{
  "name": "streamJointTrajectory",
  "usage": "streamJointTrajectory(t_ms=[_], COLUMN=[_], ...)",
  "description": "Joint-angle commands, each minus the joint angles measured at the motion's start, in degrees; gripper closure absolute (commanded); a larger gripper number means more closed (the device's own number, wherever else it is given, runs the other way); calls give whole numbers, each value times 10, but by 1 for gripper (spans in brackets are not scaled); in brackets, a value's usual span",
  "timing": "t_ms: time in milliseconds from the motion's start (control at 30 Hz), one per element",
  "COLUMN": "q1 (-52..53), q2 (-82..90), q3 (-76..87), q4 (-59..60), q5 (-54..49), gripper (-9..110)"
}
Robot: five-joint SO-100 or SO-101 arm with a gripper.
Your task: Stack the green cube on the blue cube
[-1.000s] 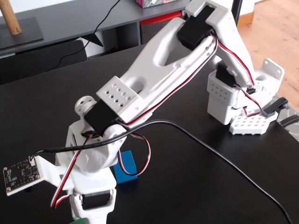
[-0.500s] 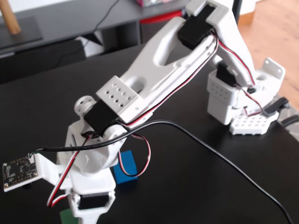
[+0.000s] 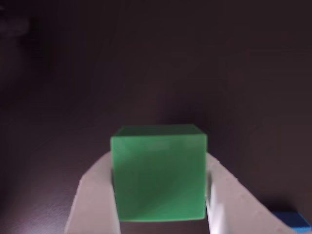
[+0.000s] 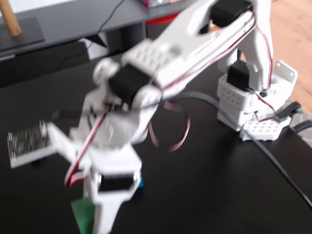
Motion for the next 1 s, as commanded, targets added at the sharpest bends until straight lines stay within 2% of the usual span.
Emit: streamJointTrajectory(t_ms=[0,367,567,967], q1=[15,127,169,168], q2=[165,299,306,310], q3=[27,155,202,335], q4=[19,63,62,-35], q5=[-32,-125,-149,-133], gripper=[100,100,100,100])
